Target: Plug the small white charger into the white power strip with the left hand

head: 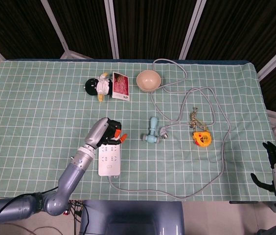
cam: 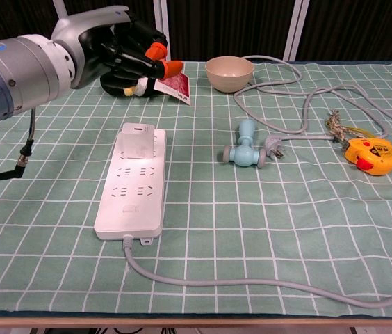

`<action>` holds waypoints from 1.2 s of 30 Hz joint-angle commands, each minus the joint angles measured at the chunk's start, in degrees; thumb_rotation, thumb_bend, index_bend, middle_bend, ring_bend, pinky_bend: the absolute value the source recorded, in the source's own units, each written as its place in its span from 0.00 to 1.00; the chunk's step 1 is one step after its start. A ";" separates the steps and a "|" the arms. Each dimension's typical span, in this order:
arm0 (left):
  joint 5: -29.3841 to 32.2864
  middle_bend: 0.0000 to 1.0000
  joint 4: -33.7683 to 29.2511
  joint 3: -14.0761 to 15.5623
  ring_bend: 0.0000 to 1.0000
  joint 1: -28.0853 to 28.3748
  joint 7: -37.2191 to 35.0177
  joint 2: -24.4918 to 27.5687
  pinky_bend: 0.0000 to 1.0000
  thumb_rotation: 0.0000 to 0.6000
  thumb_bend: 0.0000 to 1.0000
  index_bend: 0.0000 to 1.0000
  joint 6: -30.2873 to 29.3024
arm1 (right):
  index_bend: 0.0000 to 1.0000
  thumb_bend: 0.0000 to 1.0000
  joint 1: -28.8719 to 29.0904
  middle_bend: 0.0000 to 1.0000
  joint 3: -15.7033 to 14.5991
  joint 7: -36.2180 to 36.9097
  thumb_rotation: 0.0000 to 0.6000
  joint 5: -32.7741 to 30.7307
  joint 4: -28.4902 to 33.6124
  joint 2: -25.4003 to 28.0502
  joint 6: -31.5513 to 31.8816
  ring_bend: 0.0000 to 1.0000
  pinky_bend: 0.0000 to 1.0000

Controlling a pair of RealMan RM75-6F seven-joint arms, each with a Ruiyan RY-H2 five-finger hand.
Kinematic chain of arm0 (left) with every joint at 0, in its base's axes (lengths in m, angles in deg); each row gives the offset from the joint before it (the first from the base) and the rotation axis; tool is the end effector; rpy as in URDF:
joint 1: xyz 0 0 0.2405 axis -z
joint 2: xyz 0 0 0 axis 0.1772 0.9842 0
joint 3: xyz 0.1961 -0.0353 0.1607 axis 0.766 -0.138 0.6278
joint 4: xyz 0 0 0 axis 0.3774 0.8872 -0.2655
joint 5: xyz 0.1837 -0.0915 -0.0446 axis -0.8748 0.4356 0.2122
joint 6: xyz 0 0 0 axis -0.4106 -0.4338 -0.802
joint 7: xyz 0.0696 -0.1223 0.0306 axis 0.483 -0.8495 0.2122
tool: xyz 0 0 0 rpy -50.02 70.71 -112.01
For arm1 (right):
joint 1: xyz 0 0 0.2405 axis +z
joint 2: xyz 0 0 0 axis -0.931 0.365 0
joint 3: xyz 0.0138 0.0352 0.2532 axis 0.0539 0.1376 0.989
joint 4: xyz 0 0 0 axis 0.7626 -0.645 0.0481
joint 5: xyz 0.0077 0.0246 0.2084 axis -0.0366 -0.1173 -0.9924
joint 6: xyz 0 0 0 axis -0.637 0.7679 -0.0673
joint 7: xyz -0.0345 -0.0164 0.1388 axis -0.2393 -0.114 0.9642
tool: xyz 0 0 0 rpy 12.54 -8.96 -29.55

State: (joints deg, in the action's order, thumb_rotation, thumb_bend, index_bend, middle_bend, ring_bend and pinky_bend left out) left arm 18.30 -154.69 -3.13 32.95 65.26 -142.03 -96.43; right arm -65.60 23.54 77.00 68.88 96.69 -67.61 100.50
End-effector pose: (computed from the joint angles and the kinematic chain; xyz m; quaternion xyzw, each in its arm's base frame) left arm -0.0533 0.3299 -0.0043 -0.5305 -0.6317 -0.5309 0.1939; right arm -0.3208 -0.1743 0.1748 0.5263 -0.4864 0.3906 0.5779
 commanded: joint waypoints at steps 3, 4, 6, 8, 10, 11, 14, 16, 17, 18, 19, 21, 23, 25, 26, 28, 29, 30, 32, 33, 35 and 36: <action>7.03 1.00 -0.33 -2.89 1.00 1.69 -11.62 6.82 1.00 1.00 0.31 0.89 18.97 | 0.00 0.35 0.00 0.00 0.01 0.05 1.00 -0.11 0.02 0.03 -0.08 0.00 0.00; 7.01 1.00 0.04 -3.35 1.00 1.75 -13.06 7.54 1.00 1.00 0.31 0.89 21.19 | 0.00 0.35 0.01 0.00 0.01 0.05 1.00 -0.13 0.03 0.04 -0.10 0.00 0.00; 6.03 1.00 1.40 -4.30 1.00 1.79 -15.81 8.66 1.00 1.00 0.31 0.89 25.52 | 0.00 0.35 0.04 0.00 0.01 -0.01 1.00 -0.16 0.04 0.05 -0.17 0.00 0.00; 4.09 1.00 2.87 -4.79 1.00 1.73 -17.51 9.15 1.00 1.00 0.31 0.89 28.62 | 0.00 0.35 0.05 0.00 0.02 -0.07 1.00 -0.18 0.06 0.04 -0.18 0.00 0.00; 2.39 1.00 4.04 -5.34 1.00 1.53 -19.30 9.30 1.00 1.00 0.31 0.89 31.20 | 0.00 0.35 0.04 0.00 0.01 -0.09 1.00 -0.22 0.06 0.03 -0.19 0.00 0.00; 1.77 1.00 4.58 -5.55 1.00 1.45 -19.96 9.23 1.00 1.00 0.31 0.90 32.04 | 0.00 0.35 0.04 0.00 0.01 -0.12 1.00 -0.21 0.05 0.03 -0.18 0.00 0.00; -0.32 1.00 6.28 -6.22 1.00 1.18 -21.87 8.74 1.00 1.00 0.31 0.90 34.02 | 0.00 0.35 -0.01 0.00 0.02 -0.19 1.00 -0.24 0.05 0.04 -0.10 0.00 0.00; -1.92 1.00 7.55 -6.67 1.00 1.03 -23.11 8.26 1.00 1.00 0.31 0.90 35.11 | 0.00 0.35 0.00 0.00 0.03 -0.29 1.00 -0.32 0.08 0.04 -0.15 0.00 0.00; -2.42 1.00 7.92 -6.79 1.00 0.99 -23.46 8.08 1.00 1.00 0.31 0.90 35.33 | 0.00 0.35 0.01 0.00 0.05 -0.32 1.00 -0.37 0.06 0.02 -0.17 0.00 0.00; -3.11 1.00 8.39 -6.97 1.00 0.92 -23.99 7.88 1.00 1.00 0.31 0.90 35.67 | 0.00 0.35 0.02 0.00 0.05 -0.35 1.00 -0.41 0.05 -0.01 -0.19 0.00 0.00; -3.74 1.00 8.86 -7.14 1.00 0.85 -24.48 7.69 1.00 1.00 0.31 0.90 35.90 | 0.00 0.35 0.02 0.00 0.05 -0.42 1.00 -0.41 0.03 -0.03 -0.19 0.00 0.00; -4.72 1.00 9.68 -7.25 1.00 0.80 -25.17 7.38 1.00 1.00 0.31 0.90 36.27 | 0.00 0.35 0.03 0.00 0.05 -0.50 1.00 -0.46 0.02 -0.06 -0.21 0.00 0.00; -5.49 1.00 10.54 -7.26 1.00 0.80 -25.88 7.07 1.00 1.00 0.31 0.90 36.72 | 0.00 0.35 0.06 0.00 0.07 -0.63 1.00 -0.51 0.07 -0.06 -0.25 0.00 0.00; -6.26 1.00 11.57 -7.23 1.00 0.85 -26.71 6.62 1.00 1.00 0.31 0.90 37.16 | 0.00 0.35 0.06 0.00 0.05 -0.79 1.00 -0.48 0.07 -0.11 -0.22 0.00 0.00; -6.59 1.00 12.12 -7.16 1.00 0.88 -27.12 6.38 1.00 1.00 0.31 0.90 37.43 | 0.00 0.35 0.05 0.00 0.04 -0.87 1.00 -0.47 0.06 -0.14 -0.20 0.00 0.00; -7.14 1.00 13.00 -7.08 1.00 0.98 -27.75 5.94 1.00 1.00 0.31 0.90 37.82 | 0.00 0.35 0.05 0.00 0.04 -0.98 1.00 -0.49 0.03 -0.17 -0.19 0.00 0.00; -7.45 1.00 13.47 -7.05 1.00 1.05 -28.14 5.66 1.00 1.00 0.31 0.90 38.06 | 0.00 0.35 0.04 0.00 0.03 -1.05 1.00 -0.52 0.03 -0.19 -0.20 0.00 0.00; -7.67 1.00 13.78 -7.04 1.00 1.10 -28.37 5.47 1.00 1.00 0.31 0.90 38.19 | 0.00 0.35 0.05 0.00 0.03 -1.11 1.00 -0.54 0.02 -0.20 -0.21 0.00 0.00; -8.38 1.00 14.56 -7.05 1.00 1.23 -29.02 4.97 1.00 1.00 0.31 0.90 38.52 | 0.00 0.35 0.06 0.00 0.04 -1.25 1.00 -0.64 0.03 -0.22 -0.25 0.00 0.00; -8.60 1.00 14.76 -7.06 1.00 1.24 -29.26 4.85 1.00 1.00 0.31 0.90 38.64 | 0.00 0.35 0.06 0.00 0.05 -1.31 1.00 -0.67 0.02 -0.22 -0.24 0.00 0.00; -9.29 1.00 15.23 -7.03 1.00 1.17 -29.92 4.61 1.00 1.00 0.31 0.90 39.01 | 0.00 0.35 0.08 0.00 0.10 -1.44 1.00 -0.78 0.01 -0.27 -0.27 0.00 0.00; -9.50 1.00 15.36 -6.99 1.00 1.10 -30.15 4.56 1.00 1.00 0.31 0.90 39.13 | 0.00 0.35 0.08 0.00 0.10 -1.48 1.00 -0.80 -0.01 -0.28 -0.27 0.00 0.00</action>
State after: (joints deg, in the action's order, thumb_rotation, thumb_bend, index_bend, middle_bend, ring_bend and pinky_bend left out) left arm 8.97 -139.50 -10.15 34.10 35.31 -137.35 -57.47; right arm -65.52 23.63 75.52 68.08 96.69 -67.90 100.23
